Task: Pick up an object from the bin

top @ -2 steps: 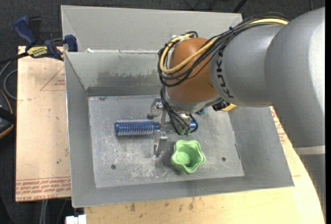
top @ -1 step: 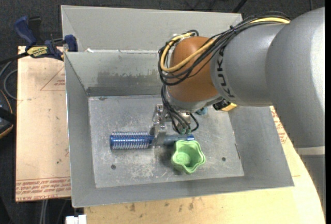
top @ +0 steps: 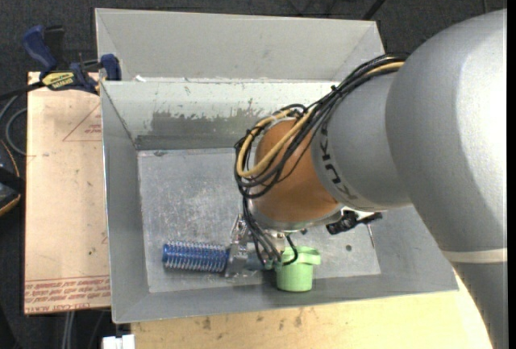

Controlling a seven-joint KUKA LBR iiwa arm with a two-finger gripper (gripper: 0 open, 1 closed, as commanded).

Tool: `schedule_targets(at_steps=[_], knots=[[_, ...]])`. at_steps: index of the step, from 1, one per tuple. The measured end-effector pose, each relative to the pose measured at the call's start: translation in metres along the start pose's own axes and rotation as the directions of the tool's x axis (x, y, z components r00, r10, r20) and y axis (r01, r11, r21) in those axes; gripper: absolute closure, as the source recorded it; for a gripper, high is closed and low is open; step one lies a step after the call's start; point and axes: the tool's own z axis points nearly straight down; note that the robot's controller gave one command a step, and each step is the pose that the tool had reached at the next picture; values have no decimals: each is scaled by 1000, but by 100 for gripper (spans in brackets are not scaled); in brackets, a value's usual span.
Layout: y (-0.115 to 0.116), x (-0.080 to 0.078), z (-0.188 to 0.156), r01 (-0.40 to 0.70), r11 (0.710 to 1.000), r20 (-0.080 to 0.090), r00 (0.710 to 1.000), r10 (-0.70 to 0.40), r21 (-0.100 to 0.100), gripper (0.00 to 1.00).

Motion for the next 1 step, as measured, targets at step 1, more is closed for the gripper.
schedule_targets(at_steps=[1], knots=[[6,-6,-124,11,1000,13,1000,-11,-4,100]])
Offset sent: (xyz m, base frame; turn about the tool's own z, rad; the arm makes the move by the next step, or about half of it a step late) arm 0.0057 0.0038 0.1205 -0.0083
